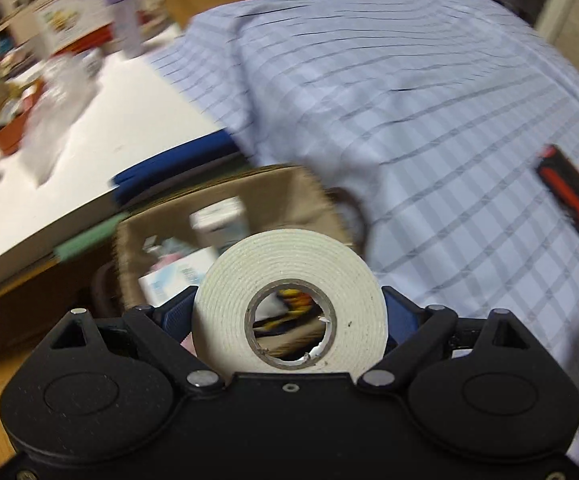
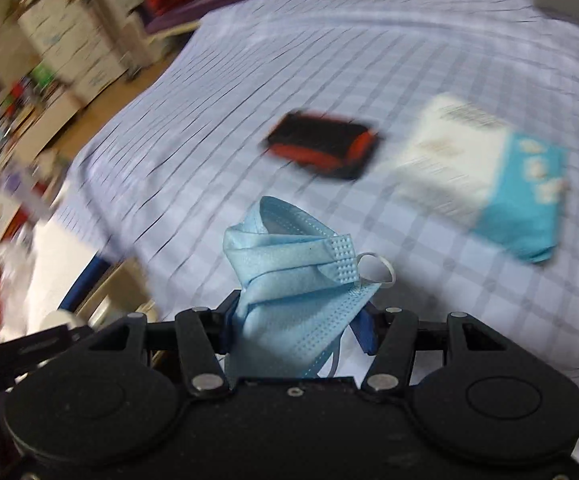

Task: Organize soft objects
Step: 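Carry the tape roll and mask to the basket and release them inside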

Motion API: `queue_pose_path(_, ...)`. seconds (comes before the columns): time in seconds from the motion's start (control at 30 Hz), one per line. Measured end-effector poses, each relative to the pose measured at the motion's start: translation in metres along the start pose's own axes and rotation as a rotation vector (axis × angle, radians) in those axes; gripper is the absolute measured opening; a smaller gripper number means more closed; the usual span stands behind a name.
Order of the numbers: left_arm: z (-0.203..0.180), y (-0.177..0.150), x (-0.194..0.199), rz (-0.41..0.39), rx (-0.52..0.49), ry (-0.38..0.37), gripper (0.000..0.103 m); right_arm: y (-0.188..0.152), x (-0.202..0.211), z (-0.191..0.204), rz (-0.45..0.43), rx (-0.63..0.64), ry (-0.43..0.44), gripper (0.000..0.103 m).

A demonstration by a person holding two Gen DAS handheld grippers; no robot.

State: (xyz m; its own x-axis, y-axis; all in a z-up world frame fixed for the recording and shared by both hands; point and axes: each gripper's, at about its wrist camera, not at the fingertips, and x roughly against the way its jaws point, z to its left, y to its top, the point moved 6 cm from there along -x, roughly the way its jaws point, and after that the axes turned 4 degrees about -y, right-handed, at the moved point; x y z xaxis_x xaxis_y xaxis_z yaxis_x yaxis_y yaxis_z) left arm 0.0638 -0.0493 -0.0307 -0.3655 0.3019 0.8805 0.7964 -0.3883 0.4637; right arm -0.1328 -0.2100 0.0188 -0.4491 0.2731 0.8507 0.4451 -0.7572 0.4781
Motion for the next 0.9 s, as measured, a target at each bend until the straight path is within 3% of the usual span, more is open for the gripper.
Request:
queue_pose_path(0.23, 0.046, -0.010, -0.015, 0.009, 0.082, 0.056, 0.089, -0.017, -0.029, 0.079, 0.103, 0.156, 0.077, 0.056)
queue_pose_path(0.3, 0.055, -0.007, -0.021, 0.017, 0.107, 0.038, 0.089, -0.016, -0.036, 0.097, 0.121, 0.196, 0.089, 0.056)
queue_pose_path(0.4, 0.067, 0.002, -0.030, 0.029, 0.145, 0.004, 0.089, -0.014, -0.045, 0.126, 0.128, 0.253, 0.090, 0.056)
queue_pose_path(0.67, 0.089, 0.029, -0.046, 0.014, 0.183, 0.008, 0.089, 0.001, -0.071, 0.190, 0.129, 0.329, 0.106, 0.056)
queue_pose_path(0.9, 0.095, 0.037, -0.065, 0.024, 0.193, 0.019, 0.089, 0.008, -0.097, 0.222, 0.140, 0.354, 0.120, 0.056)
